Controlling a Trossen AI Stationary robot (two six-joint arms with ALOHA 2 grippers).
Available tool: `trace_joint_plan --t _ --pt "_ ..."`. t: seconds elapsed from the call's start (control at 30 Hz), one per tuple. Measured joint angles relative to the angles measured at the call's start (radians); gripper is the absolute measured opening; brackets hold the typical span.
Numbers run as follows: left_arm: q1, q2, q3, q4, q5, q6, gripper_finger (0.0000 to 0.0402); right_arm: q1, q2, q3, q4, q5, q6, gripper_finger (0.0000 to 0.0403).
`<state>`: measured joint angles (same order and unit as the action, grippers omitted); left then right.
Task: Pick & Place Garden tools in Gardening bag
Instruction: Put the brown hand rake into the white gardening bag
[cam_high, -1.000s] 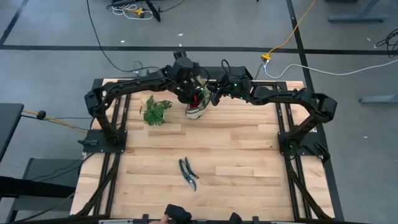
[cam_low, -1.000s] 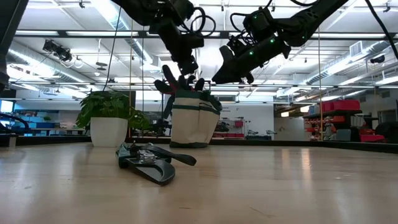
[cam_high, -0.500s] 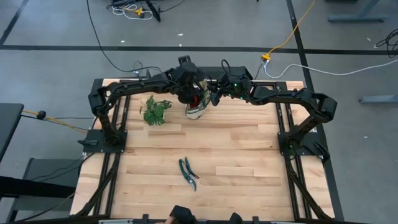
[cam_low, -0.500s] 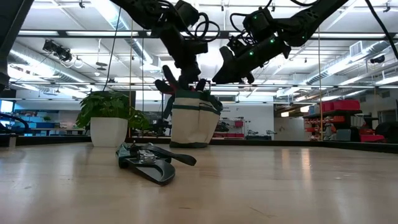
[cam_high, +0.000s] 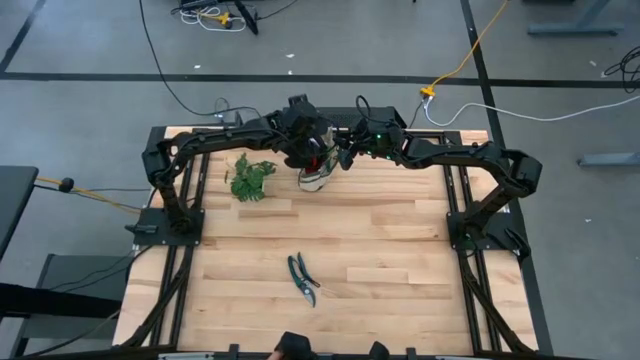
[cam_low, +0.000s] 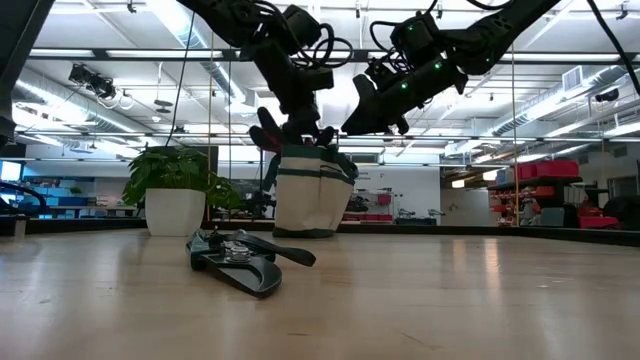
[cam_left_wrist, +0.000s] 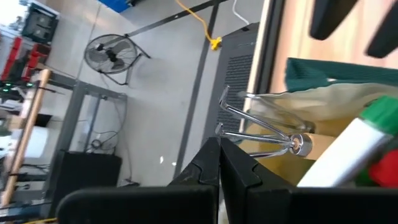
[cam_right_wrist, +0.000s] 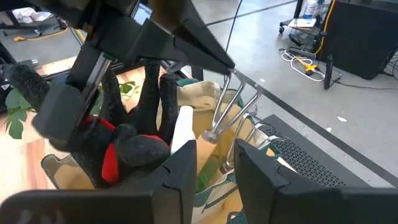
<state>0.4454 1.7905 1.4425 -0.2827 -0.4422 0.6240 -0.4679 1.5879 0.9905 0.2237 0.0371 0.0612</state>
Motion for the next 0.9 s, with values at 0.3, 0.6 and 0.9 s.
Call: trace_joint_plan --t 0.3,0.6,0.9 --pt "-0.001 0.017 0.0 -0.027 0.052 -0.019 0.0002 0.0 0.0 0.0 0.0 0.0 0.001 0.0107" --pt "-0.002 0.056 0.0 -0.051 0.057 -0.021 0.0013 0.0 0.0 0.0 0.0 0.0 0.001 0.0107" --pt "-0.007 0.053 0.0 -0.045 0.045 -0.037 0.0043 0.0 0.0 0.0 -0.001 0.0 0.0 0.0107"
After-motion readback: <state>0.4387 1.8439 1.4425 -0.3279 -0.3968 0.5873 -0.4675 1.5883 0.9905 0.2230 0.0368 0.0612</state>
